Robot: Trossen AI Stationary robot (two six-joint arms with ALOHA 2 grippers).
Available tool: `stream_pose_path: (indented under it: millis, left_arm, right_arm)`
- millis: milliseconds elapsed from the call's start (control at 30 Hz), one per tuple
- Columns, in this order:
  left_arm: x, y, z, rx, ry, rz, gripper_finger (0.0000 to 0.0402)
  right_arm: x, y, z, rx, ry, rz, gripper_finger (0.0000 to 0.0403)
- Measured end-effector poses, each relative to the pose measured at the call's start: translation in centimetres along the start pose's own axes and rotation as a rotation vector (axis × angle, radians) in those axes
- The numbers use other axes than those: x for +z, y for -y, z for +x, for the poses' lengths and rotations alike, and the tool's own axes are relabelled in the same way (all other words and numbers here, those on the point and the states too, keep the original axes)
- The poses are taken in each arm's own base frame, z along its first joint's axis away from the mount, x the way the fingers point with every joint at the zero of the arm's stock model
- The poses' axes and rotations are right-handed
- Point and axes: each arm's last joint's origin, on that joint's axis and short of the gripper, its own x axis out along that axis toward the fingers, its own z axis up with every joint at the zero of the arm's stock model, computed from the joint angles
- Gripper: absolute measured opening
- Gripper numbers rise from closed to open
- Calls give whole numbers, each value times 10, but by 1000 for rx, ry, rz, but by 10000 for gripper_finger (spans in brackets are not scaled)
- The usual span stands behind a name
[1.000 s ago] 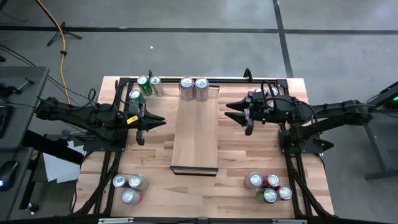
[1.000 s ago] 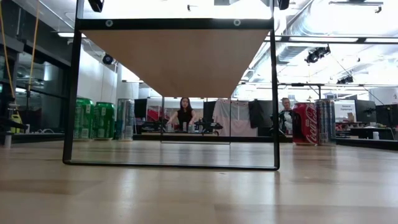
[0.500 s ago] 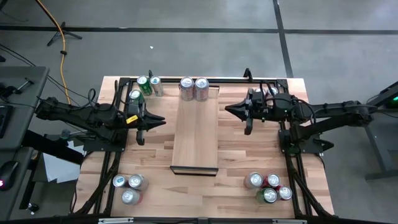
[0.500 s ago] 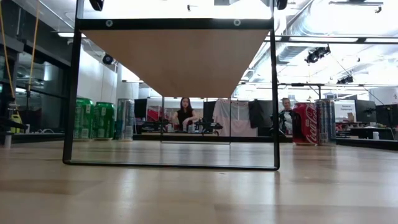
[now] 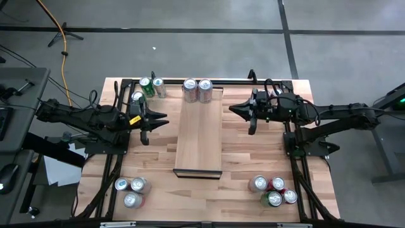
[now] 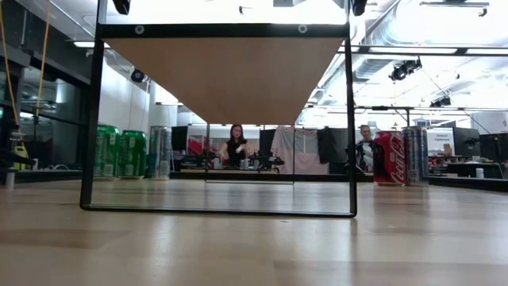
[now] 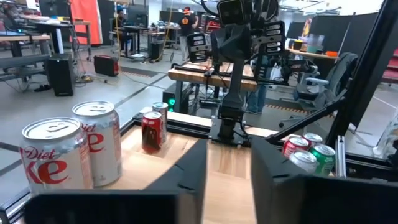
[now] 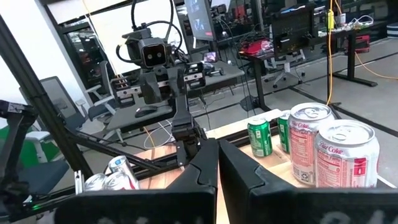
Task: Place canned beverage on shelf
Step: Put the silver soda can on the shelf
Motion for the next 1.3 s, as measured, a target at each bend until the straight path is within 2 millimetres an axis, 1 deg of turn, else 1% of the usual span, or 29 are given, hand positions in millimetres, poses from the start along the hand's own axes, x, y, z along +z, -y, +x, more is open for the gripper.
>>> stream_pose_path:
  millis: [300,400,500,633,1067,1300]
  left_arm:
    - [0,-2,0,61,3,-30,227]
    - [0,-2,0,73,5,-41,265]
    - [0,-2,0,73,5,-40,289]
    - [0,-3,0,87,5,-30,300]
    - [1,-3,0,99,13,119,299]
    - [1,-3,0,100,11,153,299]
  right_arm:
    - [0,0,0,15,-6,3,0]
    - [0,-1,0,39,-12,18,0]
    - [0,-1,0,43,-14,31,0]
    - [0,-1,0,43,-14,30,0]
    - [0,-1,0,37,-13,29,0]
    - [-1,-1,0,33,-14,29,0]
